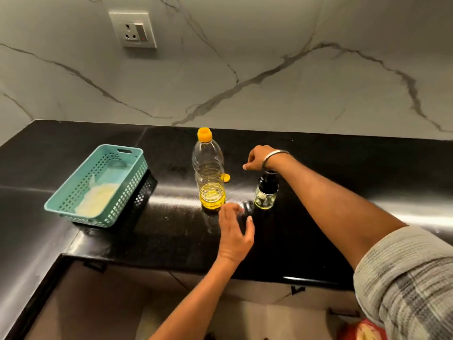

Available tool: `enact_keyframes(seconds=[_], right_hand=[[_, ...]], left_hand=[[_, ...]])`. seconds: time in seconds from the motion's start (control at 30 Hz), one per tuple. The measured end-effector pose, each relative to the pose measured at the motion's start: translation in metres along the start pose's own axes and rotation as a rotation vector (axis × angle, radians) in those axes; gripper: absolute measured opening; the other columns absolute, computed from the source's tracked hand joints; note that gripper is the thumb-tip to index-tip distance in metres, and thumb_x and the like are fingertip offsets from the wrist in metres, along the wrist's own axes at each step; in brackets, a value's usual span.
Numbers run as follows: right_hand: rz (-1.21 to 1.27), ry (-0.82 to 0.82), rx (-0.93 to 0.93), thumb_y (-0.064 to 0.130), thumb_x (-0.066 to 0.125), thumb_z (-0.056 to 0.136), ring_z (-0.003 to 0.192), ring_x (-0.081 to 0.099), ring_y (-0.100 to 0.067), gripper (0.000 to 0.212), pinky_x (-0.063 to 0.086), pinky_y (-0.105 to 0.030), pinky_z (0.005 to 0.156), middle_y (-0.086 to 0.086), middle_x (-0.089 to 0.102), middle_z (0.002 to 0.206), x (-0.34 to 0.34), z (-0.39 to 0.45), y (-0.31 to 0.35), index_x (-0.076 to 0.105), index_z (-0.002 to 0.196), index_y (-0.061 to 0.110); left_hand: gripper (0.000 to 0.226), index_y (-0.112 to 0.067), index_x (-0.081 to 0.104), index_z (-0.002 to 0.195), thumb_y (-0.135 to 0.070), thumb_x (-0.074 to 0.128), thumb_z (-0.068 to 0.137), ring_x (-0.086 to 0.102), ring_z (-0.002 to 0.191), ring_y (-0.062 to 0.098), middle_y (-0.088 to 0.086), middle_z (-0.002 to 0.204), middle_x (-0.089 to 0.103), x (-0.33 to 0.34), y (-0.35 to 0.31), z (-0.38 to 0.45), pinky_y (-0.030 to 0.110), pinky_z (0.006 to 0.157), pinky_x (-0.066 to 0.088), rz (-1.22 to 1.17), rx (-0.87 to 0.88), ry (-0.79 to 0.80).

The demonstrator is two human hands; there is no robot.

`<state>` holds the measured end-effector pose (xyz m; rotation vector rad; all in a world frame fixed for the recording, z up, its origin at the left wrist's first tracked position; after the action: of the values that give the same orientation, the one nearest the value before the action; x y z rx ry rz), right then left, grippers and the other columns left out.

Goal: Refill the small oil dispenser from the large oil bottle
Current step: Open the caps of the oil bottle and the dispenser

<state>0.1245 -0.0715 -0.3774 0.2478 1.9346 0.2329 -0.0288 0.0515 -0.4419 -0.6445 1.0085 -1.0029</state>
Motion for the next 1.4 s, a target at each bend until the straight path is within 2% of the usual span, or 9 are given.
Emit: enact_keyframes(seconds=[0.13, 0.3, 0.47, 0.6, 0.9, 1.0, 1.17, 1.27, 1.4], right_hand=[[-0.131, 0.130, 0.020, 0.059, 0.058, 0.083, 0.103, 0.060, -0.025, 0.057, 0.050, -0.040, 0.092, -0.006, 0.064, 0.116, 0.009, -0.023, -0.021, 0.062, 0.118, 0.014], [-0.177, 0.081, -0.031, 0.050, 0.071, 0.076, 0.107, 0.058, -0.024, 0.058, 0.050, -0.037, 0.091, -0.006, 0.060, 0.120, 0.016, -0.035, -0.030, 0.055, 0.120, 0.016], [-0.187, -0.003, -0.042, 0.038, 0.077, 0.073, 0.103, 0.059, -0.028, 0.059, 0.052, -0.038, 0.085, -0.010, 0.055, 0.119, 0.025, -0.034, -0.035, 0.051, 0.121, 0.015], [-0.237, -0.044, -0.068, 0.039, 0.076, 0.073, 0.099, 0.061, -0.029, 0.057, 0.049, -0.035, 0.075, -0.011, 0.058, 0.115, 0.023, -0.032, -0.032, 0.052, 0.117, 0.014], [-0.204, 0.061, -0.090, 0.005, 0.065, 0.080, 0.107, 0.057, -0.026, 0.050, 0.050, -0.036, 0.091, -0.008, 0.057, 0.122, 0.016, -0.028, -0.050, 0.051, 0.125, 0.019], [-0.189, 0.189, -0.080, 0.011, 0.067, 0.079, 0.110, 0.056, -0.028, 0.068, 0.050, -0.038, 0.092, -0.009, 0.052, 0.127, 0.029, -0.031, -0.048, 0.035, 0.138, 0.018], [-0.257, 0.083, -0.108, 0.040, 0.077, 0.072, 0.100, 0.058, -0.027, 0.063, 0.052, -0.039, 0.084, -0.010, 0.055, 0.116, 0.031, -0.025, -0.034, 0.047, 0.121, 0.016], [-0.293, -0.009, -0.136, 0.040, 0.077, 0.071, 0.097, 0.060, -0.029, 0.059, 0.049, -0.036, 0.073, -0.010, 0.057, 0.113, 0.032, -0.023, -0.028, 0.050, 0.117, 0.015], [-0.332, 0.012, -0.210, 0.035, 0.079, 0.069, 0.096, 0.060, -0.028, 0.054, 0.052, -0.037, 0.078, -0.009, 0.060, 0.111, 0.032, -0.023, -0.022, 0.054, 0.113, 0.017]], left_hand=[[0.057, -0.018, 0.038, 0.123, -0.020, 0.074, 0.079, 0.042, 0.115, 0.016, -0.002, 0.121, 0.037, 0.049, 0.009, 0.016, 0.039, 0.102, 0.041, 0.008, -0.146, 0.209], [0.093, -0.008, 0.028, 0.143, -0.023, 0.083, 0.069, 0.039, 0.130, 0.021, 0.007, 0.142, 0.033, 0.083, 0.027, 0.046, 0.037, 0.107, 0.038, -0.027, -0.421, 0.280], [0.064, -0.016, 0.050, 0.117, -0.016, 0.086, 0.064, 0.062, 0.102, 0.019, 0.005, 0.117, 0.059, 0.099, 0.034, 0.067, 0.032, 0.083, 0.054, -0.100, -0.429, 0.285], [0.054, -0.014, 0.055, 0.107, -0.016, 0.086, 0.063, 0.063, 0.088, 0.015, 0.002, 0.104, 0.065, 0.098, 0.030, 0.072, 0.022, 0.069, 0.046, -0.071, -0.411, 0.276], [0.064, -0.020, 0.058, 0.117, -0.017, 0.087, 0.061, 0.061, 0.102, 0.015, -0.003, 0.110, 0.064, 0.095, 0.036, 0.068, 0.033, 0.089, 0.052, -0.083, -0.386, 0.304], [0.062, -0.020, 0.060, 0.114, -0.021, 0.087, 0.059, 0.063, 0.097, 0.014, -0.004, 0.105, 0.065, 0.094, 0.036, 0.068, 0.038, 0.087, 0.054, -0.076, -0.390, 0.303], [0.056, -0.023, 0.061, 0.110, -0.023, 0.086, 0.061, 0.065, 0.092, 0.012, -0.006, 0.102, 0.067, 0.096, 0.036, 0.068, 0.038, 0.085, 0.057, -0.059, -0.406, 0.315], [0.053, -0.020, 0.060, 0.111, -0.019, 0.086, 0.065, 0.063, 0.095, 0.013, -0.003, 0.106, 0.066, 0.095, 0.033, 0.069, 0.030, 0.085, 0.053, -0.069, -0.403, 0.315], [0.054, -0.021, 0.059, 0.113, -0.020, 0.086, 0.065, 0.060, 0.093, 0.010, -0.007, 0.104, 0.063, 0.094, 0.032, 0.068, 0.024, 0.079, 0.049, -0.074, -0.406, 0.334]])
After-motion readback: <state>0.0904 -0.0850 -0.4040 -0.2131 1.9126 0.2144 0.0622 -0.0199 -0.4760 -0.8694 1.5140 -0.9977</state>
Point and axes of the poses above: each hand's wrist, its own z-axis towards the middle knuckle, its own x-axis out of the palm, y = z × x, the point moved 9 cm from there along z, towards the middle knuckle
